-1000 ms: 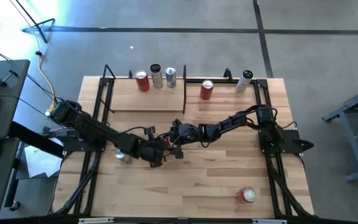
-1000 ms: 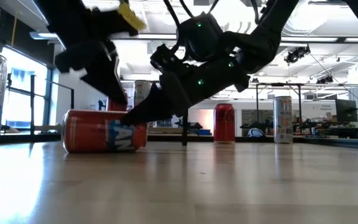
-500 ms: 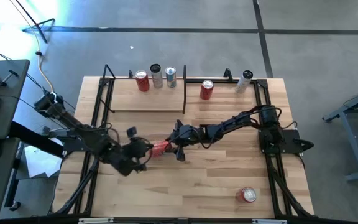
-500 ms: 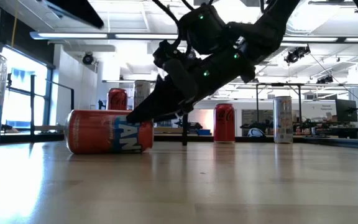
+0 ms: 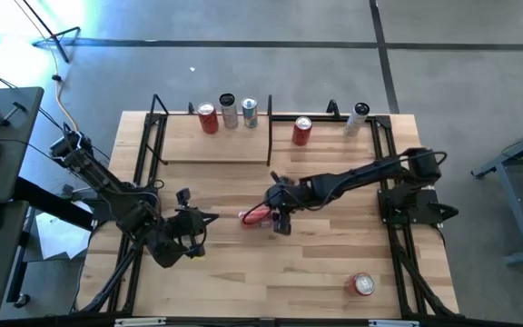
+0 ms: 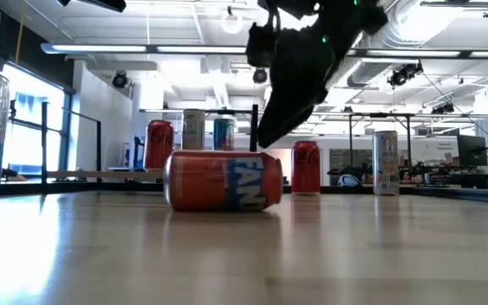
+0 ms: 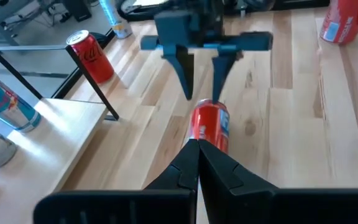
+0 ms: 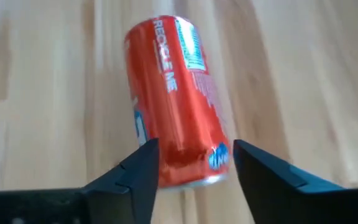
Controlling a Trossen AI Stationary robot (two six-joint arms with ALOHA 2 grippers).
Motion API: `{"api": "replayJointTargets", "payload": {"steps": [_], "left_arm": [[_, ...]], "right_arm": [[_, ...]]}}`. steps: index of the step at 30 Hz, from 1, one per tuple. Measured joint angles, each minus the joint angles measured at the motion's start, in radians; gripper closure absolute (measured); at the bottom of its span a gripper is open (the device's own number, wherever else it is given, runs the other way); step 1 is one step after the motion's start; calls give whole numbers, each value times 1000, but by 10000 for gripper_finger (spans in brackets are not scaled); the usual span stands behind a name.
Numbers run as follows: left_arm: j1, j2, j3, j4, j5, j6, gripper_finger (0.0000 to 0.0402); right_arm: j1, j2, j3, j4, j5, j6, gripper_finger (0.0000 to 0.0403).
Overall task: Place canned beverage on shelf
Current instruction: Put the left red soda can on the shelf
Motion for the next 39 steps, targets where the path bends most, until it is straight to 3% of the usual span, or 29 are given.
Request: {"api": "replayJointTargets", "payload": {"steps": [4,7,17,21,32,39], "left_arm": [[0,4,-2,-2,0,-2,401],[0,5,-46,-8,4,-43,401],[11,5,-166,30,13,-157,401],[9,5,-165,35,25,-155,401],[9,5,-165,41,25,-148,401],[9,5,-165,58,24,-138,401]], "right_arm": [[23,-3,58,-107,30,-52,252],[51,-4,74,-159,69,-86,247],[36,23,71,-7,136,-192,109],[5,80,71,2,118,-235,84],[-40,198,75,60,124,-250,84],[-41,187,82,17,101,-204,123]]}}
